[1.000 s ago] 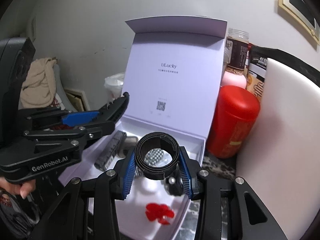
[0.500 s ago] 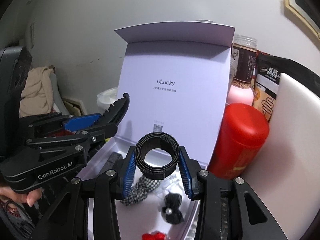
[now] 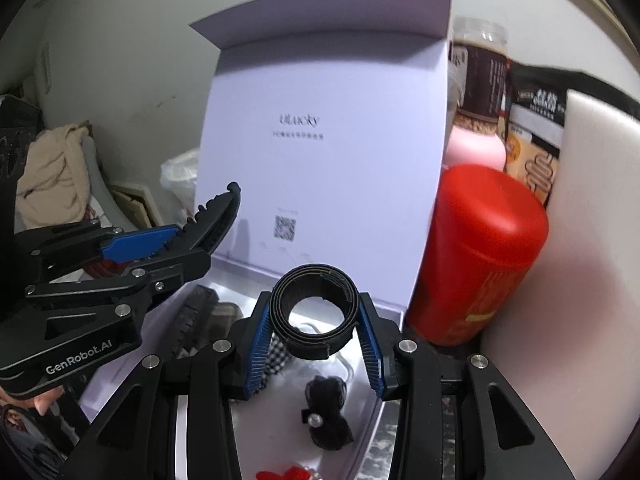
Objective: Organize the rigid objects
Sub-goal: 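Carry the hair claw and strap with both tools over the gift box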
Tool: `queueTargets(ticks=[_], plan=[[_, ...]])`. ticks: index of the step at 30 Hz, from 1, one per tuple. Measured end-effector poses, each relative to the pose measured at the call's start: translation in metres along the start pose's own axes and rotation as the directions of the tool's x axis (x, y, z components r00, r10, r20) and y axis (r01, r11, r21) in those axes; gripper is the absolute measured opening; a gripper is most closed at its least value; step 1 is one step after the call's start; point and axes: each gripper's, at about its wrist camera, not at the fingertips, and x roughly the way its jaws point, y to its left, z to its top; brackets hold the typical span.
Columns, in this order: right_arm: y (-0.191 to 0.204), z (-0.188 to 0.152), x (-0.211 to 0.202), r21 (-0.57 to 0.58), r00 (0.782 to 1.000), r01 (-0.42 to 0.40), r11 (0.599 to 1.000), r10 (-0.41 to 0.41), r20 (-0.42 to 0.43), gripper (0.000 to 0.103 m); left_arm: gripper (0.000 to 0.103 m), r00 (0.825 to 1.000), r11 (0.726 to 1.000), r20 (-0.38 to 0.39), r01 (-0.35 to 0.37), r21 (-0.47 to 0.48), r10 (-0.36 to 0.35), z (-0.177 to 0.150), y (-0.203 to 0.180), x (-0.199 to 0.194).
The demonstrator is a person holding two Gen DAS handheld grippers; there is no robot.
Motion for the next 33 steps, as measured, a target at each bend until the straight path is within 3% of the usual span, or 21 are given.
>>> queueTargets(ticks=[11,33], plan=[[-0.01,-0.014,0.025,0.023,0.996,0.006,1.0,-0.004,-0.087,0.04,0.029,0.997,0.999,-0.083,0.014,0.037,-0.011,-0.01,-0.01,0.027],[0.003,-0.02,0.059,-0.002,0.989,0.031,1.0,-0.031,-0.145,0.04,0.029,0.981,0.995,-0.196,0.024,0.093,-0.005,-0.017,-0.026,0.073]])
